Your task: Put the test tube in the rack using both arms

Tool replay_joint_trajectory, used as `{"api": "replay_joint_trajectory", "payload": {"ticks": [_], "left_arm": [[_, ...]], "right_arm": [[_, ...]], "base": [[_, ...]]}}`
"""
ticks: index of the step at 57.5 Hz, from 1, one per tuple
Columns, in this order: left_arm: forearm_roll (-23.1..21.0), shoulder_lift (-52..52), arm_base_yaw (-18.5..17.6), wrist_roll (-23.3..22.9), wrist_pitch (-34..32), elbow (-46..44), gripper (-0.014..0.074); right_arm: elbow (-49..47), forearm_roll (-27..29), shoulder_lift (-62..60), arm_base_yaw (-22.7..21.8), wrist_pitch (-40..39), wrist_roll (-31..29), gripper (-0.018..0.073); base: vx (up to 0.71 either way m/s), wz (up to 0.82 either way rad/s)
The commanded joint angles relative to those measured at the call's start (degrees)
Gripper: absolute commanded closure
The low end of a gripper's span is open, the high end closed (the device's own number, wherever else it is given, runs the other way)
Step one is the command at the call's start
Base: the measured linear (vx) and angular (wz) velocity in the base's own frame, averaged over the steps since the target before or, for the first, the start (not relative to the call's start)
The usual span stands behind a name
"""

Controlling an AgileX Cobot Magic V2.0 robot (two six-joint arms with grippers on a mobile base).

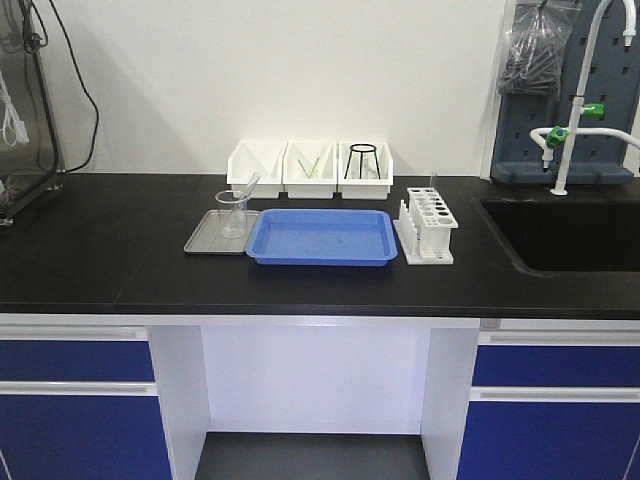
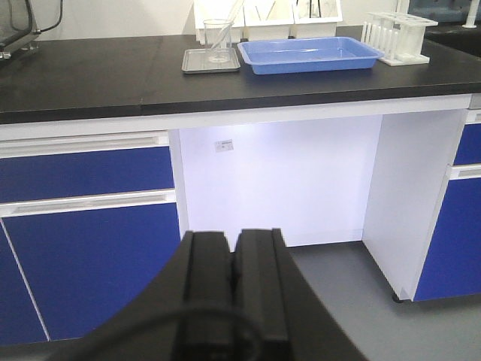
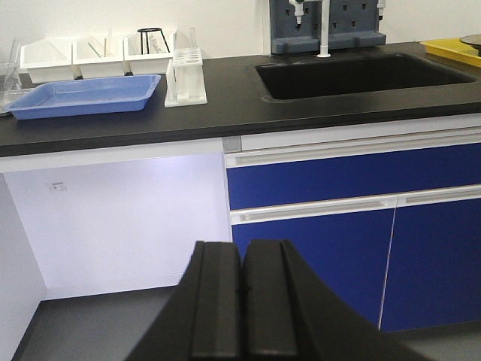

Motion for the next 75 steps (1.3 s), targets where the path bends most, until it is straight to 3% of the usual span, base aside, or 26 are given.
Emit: {"api": "replay_joint_trajectory", "payload": {"ticks": [1,75], "left_arm": [[-0.28,-0.86,0.04,-0.32,-4.93,-1.69,0.0603],[-0.28,-0.86,0.04,-0.32,-4.93,-1.69,0.0603]], "right_arm": [[1.06,-0.55,-0.49,-0.14,-4.58,-0.18,0.0567],[1.06,-0.55,-0.49,-0.14,-4.79,-0.18,0.0567]], "base": [[0.0,0.0],[0.05,0.0]]}}
